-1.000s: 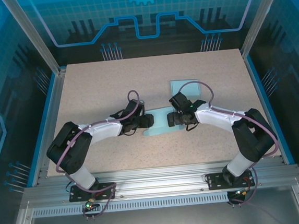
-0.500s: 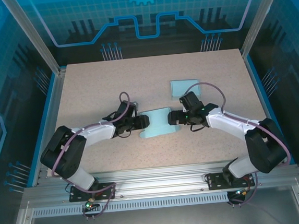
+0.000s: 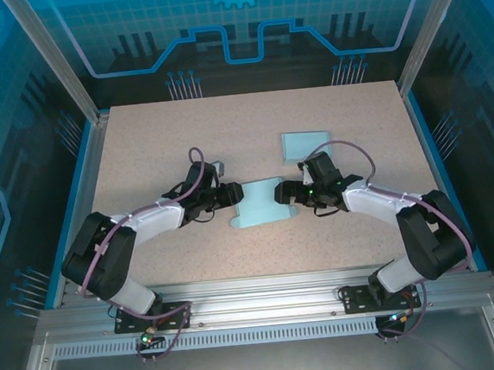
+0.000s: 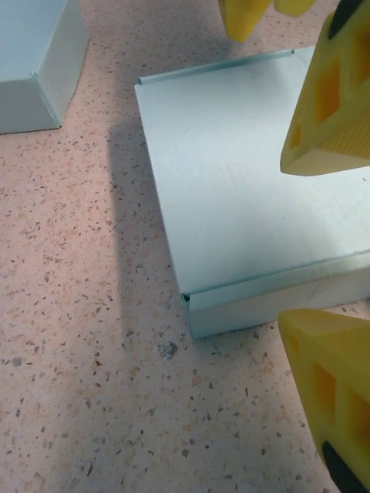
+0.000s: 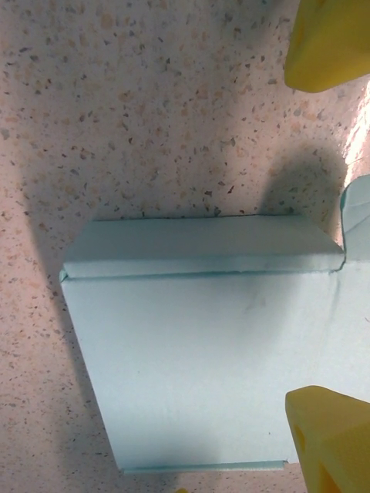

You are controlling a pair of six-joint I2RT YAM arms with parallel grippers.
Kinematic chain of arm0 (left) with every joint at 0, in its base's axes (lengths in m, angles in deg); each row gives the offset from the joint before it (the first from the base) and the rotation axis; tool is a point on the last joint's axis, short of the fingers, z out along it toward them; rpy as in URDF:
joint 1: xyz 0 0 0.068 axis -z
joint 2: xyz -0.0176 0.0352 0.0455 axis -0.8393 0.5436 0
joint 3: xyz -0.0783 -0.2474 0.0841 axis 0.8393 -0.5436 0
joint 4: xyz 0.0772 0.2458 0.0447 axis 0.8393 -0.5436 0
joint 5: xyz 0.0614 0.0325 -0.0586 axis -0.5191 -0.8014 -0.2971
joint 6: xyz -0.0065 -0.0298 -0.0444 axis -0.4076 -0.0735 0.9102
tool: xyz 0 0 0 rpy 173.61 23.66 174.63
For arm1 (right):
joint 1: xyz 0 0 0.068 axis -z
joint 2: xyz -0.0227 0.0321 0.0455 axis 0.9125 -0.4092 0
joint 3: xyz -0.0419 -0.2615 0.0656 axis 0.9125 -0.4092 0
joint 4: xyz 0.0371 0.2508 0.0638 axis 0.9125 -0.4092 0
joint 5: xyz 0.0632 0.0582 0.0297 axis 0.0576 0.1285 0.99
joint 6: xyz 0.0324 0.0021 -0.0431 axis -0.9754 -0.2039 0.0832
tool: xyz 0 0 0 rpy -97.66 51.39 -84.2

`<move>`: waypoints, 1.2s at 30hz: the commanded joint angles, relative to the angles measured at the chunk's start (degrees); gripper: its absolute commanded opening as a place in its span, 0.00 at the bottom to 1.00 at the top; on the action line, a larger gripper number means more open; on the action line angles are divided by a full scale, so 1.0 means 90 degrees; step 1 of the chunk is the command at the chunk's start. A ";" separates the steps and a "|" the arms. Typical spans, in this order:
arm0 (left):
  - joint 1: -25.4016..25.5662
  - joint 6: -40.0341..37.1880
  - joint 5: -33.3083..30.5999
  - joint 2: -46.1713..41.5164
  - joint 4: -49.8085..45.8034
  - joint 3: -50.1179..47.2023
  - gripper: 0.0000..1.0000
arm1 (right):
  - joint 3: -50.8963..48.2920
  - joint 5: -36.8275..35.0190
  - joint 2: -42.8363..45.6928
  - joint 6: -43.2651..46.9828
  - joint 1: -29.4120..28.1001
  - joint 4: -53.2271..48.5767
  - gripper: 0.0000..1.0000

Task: Fold the paper box

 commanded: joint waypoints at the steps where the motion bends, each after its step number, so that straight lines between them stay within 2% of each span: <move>1: -0.0077 0.0077 0.0208 0.0200 0.0083 -0.0192 0.44 | -0.0194 0.0541 -0.0269 -0.0240 0.0183 0.0618 0.98; 12: -0.0437 0.0329 0.0451 0.0543 0.0434 -0.0543 0.13 | -0.0493 0.1556 -0.0980 -0.0821 0.0294 0.2002 0.96; 19: -0.0518 0.0401 0.0572 0.0655 0.0561 -0.0571 0.09 | -0.0496 0.2214 -0.1486 -0.1350 0.0275 0.3159 0.92; 32: -0.0529 0.0446 0.0715 0.0618 0.0629 -0.0581 0.09 | -0.0252 0.2573 -0.1532 -0.1479 -0.0004 0.3887 0.81; 34: -0.0528 0.0465 0.0750 0.0600 0.0658 -0.0580 0.10 | -0.0252 0.2611 -0.1483 -0.1491 0.0001 0.3915 0.78; 36: -0.0529 0.0487 0.0765 0.0561 0.0696 -0.0581 0.11 | -0.0260 0.2631 -0.1424 -0.1498 0.0001 0.3919 0.70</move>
